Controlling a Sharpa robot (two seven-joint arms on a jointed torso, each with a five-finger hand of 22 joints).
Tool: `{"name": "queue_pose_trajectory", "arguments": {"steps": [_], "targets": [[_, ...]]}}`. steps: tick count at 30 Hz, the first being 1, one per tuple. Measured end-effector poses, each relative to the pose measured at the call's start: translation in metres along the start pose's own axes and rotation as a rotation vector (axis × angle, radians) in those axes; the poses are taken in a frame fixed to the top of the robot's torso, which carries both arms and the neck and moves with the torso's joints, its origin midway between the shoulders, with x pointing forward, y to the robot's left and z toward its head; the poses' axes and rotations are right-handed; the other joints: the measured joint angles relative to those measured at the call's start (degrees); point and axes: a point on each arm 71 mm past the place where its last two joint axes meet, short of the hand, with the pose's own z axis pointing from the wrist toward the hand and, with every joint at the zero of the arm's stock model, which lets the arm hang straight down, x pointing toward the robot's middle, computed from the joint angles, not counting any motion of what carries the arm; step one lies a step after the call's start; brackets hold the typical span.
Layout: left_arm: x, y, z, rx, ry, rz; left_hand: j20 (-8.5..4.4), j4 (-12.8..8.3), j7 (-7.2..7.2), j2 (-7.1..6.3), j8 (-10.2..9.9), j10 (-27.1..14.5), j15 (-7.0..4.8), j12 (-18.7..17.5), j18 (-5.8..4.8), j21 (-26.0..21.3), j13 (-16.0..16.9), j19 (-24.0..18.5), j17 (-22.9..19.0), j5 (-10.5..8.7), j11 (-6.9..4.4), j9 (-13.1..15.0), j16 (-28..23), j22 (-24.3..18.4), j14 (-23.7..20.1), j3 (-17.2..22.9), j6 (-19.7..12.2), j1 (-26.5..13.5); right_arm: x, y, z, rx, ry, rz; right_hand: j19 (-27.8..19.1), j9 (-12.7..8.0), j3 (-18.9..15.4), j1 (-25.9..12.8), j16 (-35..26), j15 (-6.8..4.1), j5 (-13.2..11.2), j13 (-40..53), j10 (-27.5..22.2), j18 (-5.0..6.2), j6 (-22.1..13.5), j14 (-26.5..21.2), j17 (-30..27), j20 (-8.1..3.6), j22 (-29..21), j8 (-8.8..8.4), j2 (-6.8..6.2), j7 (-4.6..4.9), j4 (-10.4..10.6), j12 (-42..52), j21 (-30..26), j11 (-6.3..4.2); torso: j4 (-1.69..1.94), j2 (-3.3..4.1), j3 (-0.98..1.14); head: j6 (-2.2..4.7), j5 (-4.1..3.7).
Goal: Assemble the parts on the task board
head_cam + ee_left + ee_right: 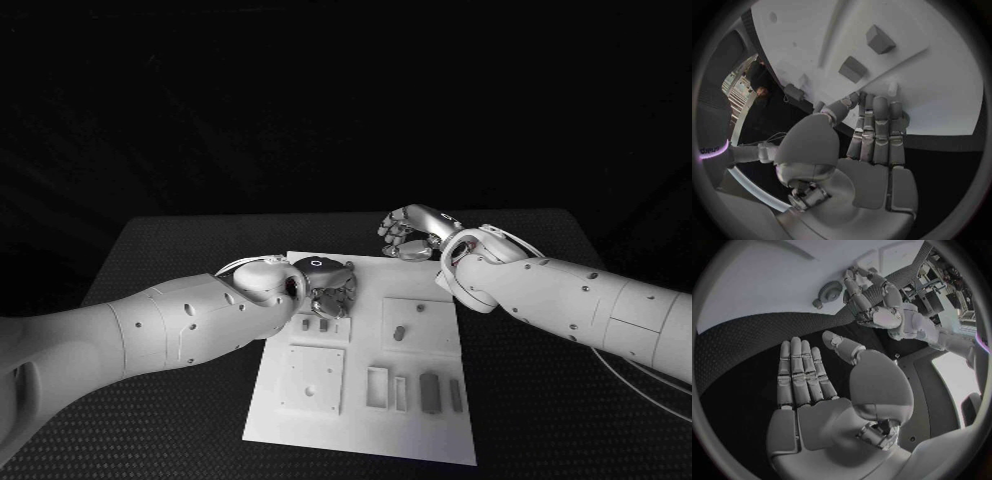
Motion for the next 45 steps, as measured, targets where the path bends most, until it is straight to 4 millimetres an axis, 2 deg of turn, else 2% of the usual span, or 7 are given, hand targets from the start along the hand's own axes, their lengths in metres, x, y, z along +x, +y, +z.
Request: {"name": "queue_pose_trajectory", "arguments": {"steps": [14,33,39,45], "targets": [[-0.002,0.009,-0.001,-0.027,-0.025,0.005,0.2,-0.5,0.21,-0.01,0.0,0.1,0.0,-0.5,0.0,0.2,-0.1,0.2,0.0,0.0,-0.1,-0.3,0.4,0.0,0.0,0.2,-0.2,0.0,0.0,0.0,0.0,0.001,0.0,0.001,0.0,-0.1,0.0,0.0,0.0,-0.04,0.0,0.0,0.0,0.0,0.0,0.0,-0.1,0.0,0.0,0.0,0.0,0.0,0.0,0.0,-0.2,0.0,0.05,-0.02,0.0,-0.04,-0.14],[-0.001,0.011,0.002,-0.034,-0.04,0.004,-0.21,-0.8,-0.08,-1.27,0.0,0.6,-0.51,-1.1,0.01,1.2,0.0,1.0,0.3,-0.01,0.2,-0.4,2.2,0.0,0.5,0.2,0.3,1.3,0.0,-0.001,0.0,0.003,0.002,0.003,0.0,-0.1,-0.2,0.0,0.0,-0.06,0.0,-0.2,0.0,0.0,0.0,0.1,-0.3,0.0,0.0,0.0,0.0,0.0,0.2,0.0,-0.2,0.0,0.01,0.01,-0.02,-0.09,-0.3],[-0.001,0.011,0.002,-0.034,-0.041,0.005,-0.22,-1.0,-0.71,-1.36,0.9,2.2,-0.73,-0.8,0.01,1.8,-0.2,1.0,0.3,-0.02,-0.63,-0.3,2.8,0.0,0.8,0.3,1.8,2.0,0.0,-0.001,0.0,0.004,0.002,0.005,0.0,-0.1,-0.2,0.0,0.0,-0.08,0.0,-0.2,0.0,0.0,0.0,0.1,-0.4,0.0,0.0,0.0,0.0,-0.01,0.2,0.0,-0.4,0.0,0.03,0.01,-0.01,-0.2,-0.37],[0.0,0.012,0.001,-0.032,-0.053,0.005,-0.41,-1.1,-1.17,-0.95,1.7,4.1,-1.63,-0.5,0.01,2.6,0.4,1.8,0.2,0.44,-1.4,-0.1,3.5,0.0,1.9,0.5,3.6,3.1,0.0,-0.001,0.0,0.005,0.003,0.008,0.0,-0.2,-0.3,-0.2,0.0,-0.08,0.0,-0.3,0.0,-0.01,0.0,0.1,-0.5,0.0,0.1,0.0,-0.24,-0.01,0.3,0.0,-0.4,0.0,0.05,0.0,0.0,-0.21,-0.38]]}}
